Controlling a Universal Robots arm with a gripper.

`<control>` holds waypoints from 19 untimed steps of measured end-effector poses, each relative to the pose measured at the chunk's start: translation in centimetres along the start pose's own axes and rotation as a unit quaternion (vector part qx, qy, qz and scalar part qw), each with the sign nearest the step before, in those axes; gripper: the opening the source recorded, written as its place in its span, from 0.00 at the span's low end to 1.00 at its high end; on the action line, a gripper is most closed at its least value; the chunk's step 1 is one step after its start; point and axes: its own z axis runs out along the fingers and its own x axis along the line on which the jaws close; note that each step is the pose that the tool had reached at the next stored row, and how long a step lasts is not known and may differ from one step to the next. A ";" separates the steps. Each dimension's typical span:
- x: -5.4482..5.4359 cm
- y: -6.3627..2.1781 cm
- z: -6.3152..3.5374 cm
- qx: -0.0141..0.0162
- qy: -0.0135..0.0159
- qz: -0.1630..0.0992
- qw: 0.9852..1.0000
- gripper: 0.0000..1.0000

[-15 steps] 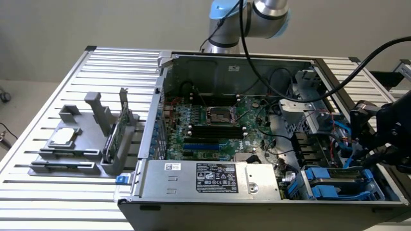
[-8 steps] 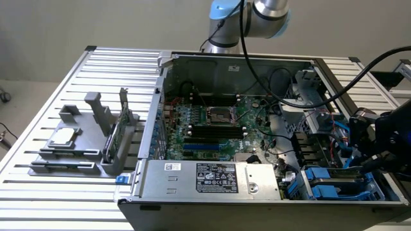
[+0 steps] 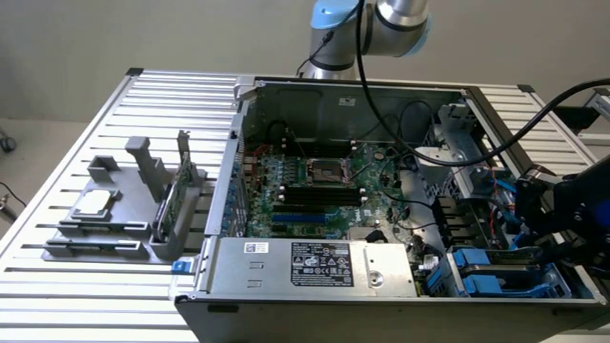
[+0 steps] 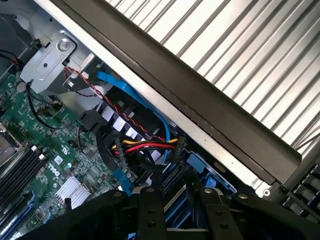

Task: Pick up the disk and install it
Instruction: 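Insert the first disk wire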

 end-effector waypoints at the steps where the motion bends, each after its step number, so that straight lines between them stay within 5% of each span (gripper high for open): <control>1: 0.0 -0.01 0.06 -0.002 0.002 0.002 1.000 0.33; 8: -0.1 -0.05 0.36 -0.015 0.011 0.019 1.000 0.33; 19: -0.2 -0.05 0.58 -0.027 0.019 0.038 0.999 0.33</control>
